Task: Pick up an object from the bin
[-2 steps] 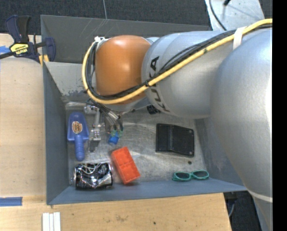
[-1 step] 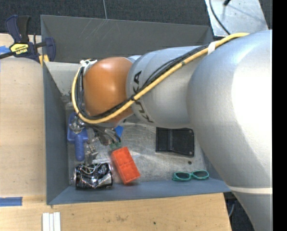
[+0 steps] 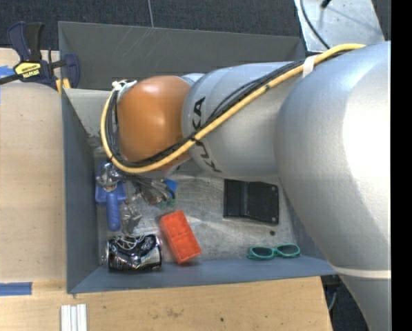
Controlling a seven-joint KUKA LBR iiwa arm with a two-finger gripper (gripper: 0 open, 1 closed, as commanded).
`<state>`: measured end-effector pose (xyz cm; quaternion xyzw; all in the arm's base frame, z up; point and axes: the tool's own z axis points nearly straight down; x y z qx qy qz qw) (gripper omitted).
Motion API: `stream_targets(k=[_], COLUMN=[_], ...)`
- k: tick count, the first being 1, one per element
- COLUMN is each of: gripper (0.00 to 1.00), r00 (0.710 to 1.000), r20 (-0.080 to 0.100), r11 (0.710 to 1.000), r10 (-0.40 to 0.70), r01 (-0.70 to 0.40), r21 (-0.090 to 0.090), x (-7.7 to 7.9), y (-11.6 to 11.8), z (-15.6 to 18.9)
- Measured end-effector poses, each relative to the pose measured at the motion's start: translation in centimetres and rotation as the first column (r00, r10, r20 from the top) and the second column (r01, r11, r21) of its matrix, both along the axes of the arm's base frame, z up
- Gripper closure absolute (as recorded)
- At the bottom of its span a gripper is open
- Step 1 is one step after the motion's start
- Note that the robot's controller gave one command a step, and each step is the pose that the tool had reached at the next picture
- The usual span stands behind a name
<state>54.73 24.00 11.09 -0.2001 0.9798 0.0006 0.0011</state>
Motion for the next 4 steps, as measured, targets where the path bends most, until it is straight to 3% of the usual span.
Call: stream_targets(k=[1, 2, 3, 4], gripper=[0.00, 0.00, 1.00, 1.00], r00=[0.975, 0.922, 0.890, 0.885], r20=[0.001, 0.000, 0.011, 0.009], r11=[0.975, 0.922, 0.890, 0.885], r10=[0.223, 0.387, 0.456, 0.465], r01=[-0.223, -0.387, -0.456, -0.465], r21=[-0.001, -0.013, 0.000, 0.000], x=[-0.5, 0.5, 1.3, 1.4], y=[-0.2, -0.3, 0.5, 0.5], z=[0.6, -3.8, -3.6, -3.6])
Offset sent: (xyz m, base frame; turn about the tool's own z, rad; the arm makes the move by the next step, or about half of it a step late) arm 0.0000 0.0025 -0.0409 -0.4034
